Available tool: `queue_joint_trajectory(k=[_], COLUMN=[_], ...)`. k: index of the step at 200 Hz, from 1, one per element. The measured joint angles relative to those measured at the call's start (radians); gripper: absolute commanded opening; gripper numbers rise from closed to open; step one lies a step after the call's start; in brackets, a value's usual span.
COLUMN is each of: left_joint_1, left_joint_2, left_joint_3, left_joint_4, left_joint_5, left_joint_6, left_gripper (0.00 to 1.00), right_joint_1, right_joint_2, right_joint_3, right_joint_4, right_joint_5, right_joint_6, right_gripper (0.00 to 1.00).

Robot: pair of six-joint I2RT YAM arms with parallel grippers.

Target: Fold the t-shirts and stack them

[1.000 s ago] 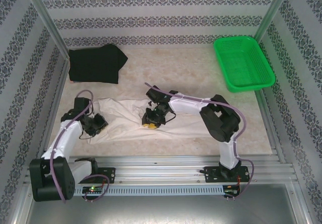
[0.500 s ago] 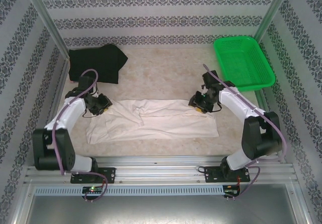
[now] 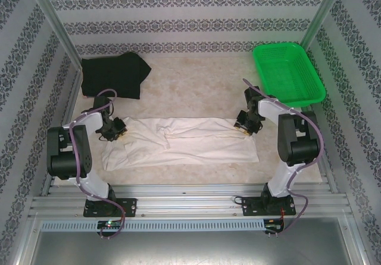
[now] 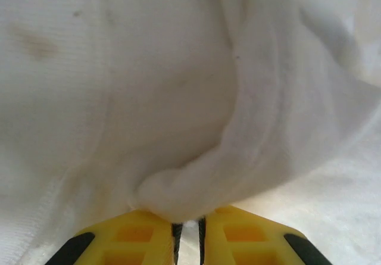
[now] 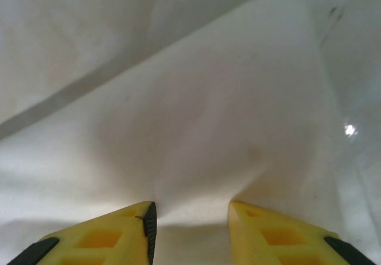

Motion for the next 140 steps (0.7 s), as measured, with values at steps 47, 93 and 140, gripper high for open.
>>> queue_joint_trajectory(k=[47, 93, 140], left_joint_1=[0.052, 0.068, 0.062], left_joint_2=[0.023, 0.027, 0.038], left_joint_3=[0.015, 0.018, 0.042], left_joint_4=[-0.002, 0.002, 0.002], left_joint_5=[0.01, 0.063, 0.153], left_joint_6=[0.074, 0.139, 0.177], left_gripper=[0.21, 0.23, 0.42], right_joint_1=[-0.024, -0.032, -0.032], right_joint_2=[0.008, 0.015, -0.035], right_joint_3=[0.013, 0.022, 0.018], right_joint_4=[-0.013, -0.015, 0.026], right_joint_5=[0.05, 0.048, 0.04], right_joint_6=[0.03, 0.039, 0.04], right_gripper=[0.43, 0.47, 0.58])
